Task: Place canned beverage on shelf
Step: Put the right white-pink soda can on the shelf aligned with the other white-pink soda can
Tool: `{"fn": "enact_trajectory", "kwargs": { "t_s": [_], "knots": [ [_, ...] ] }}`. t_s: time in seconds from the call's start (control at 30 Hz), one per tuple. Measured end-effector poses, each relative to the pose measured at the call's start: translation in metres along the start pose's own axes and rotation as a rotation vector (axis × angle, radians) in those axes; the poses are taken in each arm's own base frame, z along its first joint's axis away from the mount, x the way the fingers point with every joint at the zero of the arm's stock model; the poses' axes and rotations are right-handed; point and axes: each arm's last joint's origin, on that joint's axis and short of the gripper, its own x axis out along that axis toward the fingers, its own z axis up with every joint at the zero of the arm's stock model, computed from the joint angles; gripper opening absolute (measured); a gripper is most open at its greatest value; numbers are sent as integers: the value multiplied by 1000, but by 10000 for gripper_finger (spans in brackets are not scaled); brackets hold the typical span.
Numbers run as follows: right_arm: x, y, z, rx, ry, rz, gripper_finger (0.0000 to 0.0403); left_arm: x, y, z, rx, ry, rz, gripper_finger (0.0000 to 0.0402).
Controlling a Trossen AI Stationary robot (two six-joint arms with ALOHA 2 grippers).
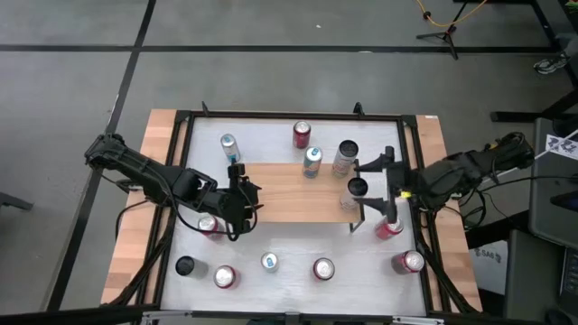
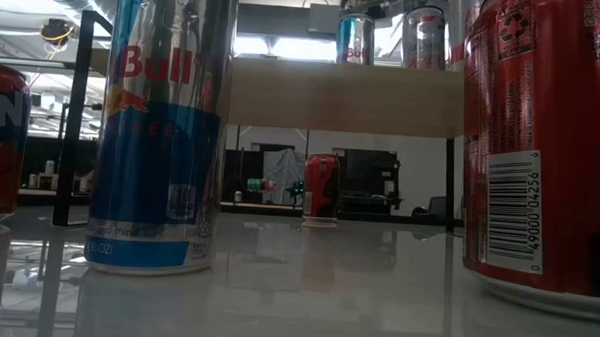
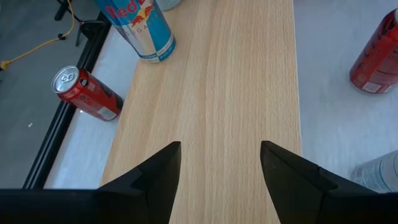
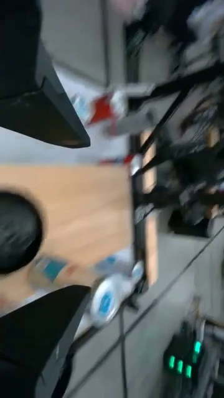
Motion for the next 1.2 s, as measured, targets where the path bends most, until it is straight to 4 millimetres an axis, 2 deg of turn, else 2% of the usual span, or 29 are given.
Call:
{"fn": "enact_trajectory", "kwargs": {
  "t_s": [0.23,0.33,0.43,0.87,1.0,1.2],
  "knots": [
    [-4,11,17,54,-130,331,370,0,0,0,-1,0,0,211],
    [-2,16,19,50,-144,461,370,0,0,0,-1,0,0,211],
    [4,21,17,47,-116,521,370,0,0,0,-2,0,0,211],
    [45,41,-7,152,128,532,370,0,0,0,-4,0,0,211],
    [47,55,-12,155,150,529,370,0,0,0,-4,0,0,211],
    [33,79,-22,111,142,451,370,0,0,0,-4,-1,-1,211]
  ]
}}
